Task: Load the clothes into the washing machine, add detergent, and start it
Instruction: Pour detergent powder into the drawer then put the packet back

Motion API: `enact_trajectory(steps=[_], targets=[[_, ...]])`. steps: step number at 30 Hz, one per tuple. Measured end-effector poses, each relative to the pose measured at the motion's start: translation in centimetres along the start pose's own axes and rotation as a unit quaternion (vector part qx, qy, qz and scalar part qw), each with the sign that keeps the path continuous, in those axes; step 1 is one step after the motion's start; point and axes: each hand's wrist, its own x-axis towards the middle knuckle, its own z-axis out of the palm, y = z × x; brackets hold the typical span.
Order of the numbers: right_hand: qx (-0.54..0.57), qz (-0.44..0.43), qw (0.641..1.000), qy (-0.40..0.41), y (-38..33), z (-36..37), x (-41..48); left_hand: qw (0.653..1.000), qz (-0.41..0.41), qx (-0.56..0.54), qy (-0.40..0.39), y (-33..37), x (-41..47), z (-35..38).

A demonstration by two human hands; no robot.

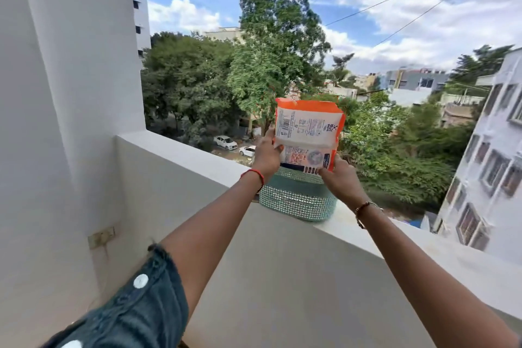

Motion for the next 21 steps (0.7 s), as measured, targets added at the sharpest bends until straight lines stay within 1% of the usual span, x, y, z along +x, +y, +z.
enact_trajectory(steps=[4,6,8,11,13,17,21], targets=[[-0.078,0.024,0.996,-0.025,2.2,1.4,0.7,0.998,-0.031,0.062,-0.012,-2.2,1.2,1.5],[-0.127,0.043,0.991,-0.021,2.1,1.4,0.6,0.995,-0.045,0.083,-0.019,-3.0,1.4,1.8],[-0.170,0.050,0.983,-0.036,1.7,1.2,0.3,0.991,-0.067,0.113,-0.030,-3.6,1.2,1.8],[-0.208,0.054,0.975,-0.061,1.3,0.8,-0.1,0.975,-0.075,0.198,-0.070,-4.4,1.1,1.9],[-0.212,0.058,0.974,-0.062,1.0,0.6,-0.5,0.964,-0.084,0.235,-0.086,-4.4,0.7,1.6],[-0.192,0.048,0.979,-0.040,-0.1,0.7,-2.3,0.962,-0.118,0.232,-0.080,-3.3,-1.3,0.0],[-0.171,0.004,0.985,-0.004,-2.7,1.7,-5.5,0.973,-0.120,0.189,-0.064,-2.6,-4.8,-3.0]])
